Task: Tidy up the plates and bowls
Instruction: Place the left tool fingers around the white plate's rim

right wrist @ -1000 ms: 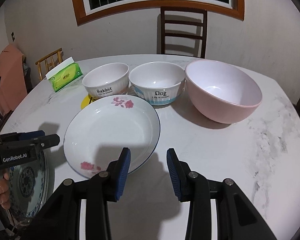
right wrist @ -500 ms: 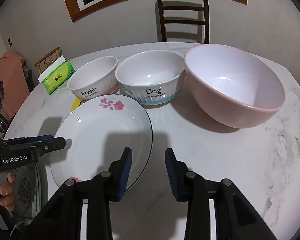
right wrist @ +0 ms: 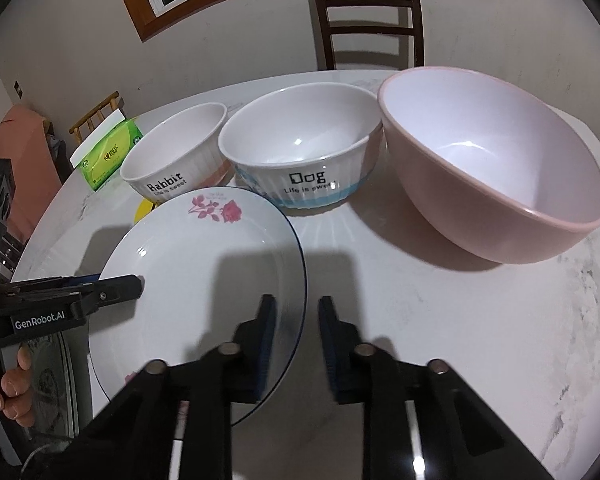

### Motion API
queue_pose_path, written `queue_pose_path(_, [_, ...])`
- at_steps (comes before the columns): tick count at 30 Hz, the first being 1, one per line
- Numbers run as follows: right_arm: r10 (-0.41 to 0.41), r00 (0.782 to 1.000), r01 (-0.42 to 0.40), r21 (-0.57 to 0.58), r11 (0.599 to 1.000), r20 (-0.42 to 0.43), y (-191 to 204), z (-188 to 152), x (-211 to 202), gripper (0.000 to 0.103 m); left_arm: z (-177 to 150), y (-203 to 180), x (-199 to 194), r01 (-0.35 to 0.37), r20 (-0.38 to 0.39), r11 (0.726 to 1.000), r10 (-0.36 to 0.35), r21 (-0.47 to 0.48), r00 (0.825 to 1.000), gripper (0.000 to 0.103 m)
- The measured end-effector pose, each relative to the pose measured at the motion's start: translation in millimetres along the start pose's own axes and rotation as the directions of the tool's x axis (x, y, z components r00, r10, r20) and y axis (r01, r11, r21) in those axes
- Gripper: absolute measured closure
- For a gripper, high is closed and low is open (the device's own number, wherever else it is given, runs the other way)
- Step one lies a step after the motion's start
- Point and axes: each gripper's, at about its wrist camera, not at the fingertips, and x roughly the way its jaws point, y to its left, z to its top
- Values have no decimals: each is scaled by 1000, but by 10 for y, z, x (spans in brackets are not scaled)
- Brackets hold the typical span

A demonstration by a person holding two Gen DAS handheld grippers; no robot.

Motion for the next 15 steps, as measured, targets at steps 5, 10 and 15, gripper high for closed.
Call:
queue_pose_path(5, [17, 1000, -17, 13, 1000, 4, -18, -18, -4, 89, 7, -20, 5, 12, 2, 1000, -12, 8, 1000, 82])
queue_pose_path(10, [11, 1000, -11, 26, 1000, -1, -19, -65, -49, 89, -3, -49, 5, 11, -4, 1000, -11, 17, 1000, 82])
queue_pose_path(15, [0, 1000, 1, 46, 999, -7, -46, -155, -119, 89, -61, -66, -21, 25, -17, 1000, -25, 16, 1000, 84])
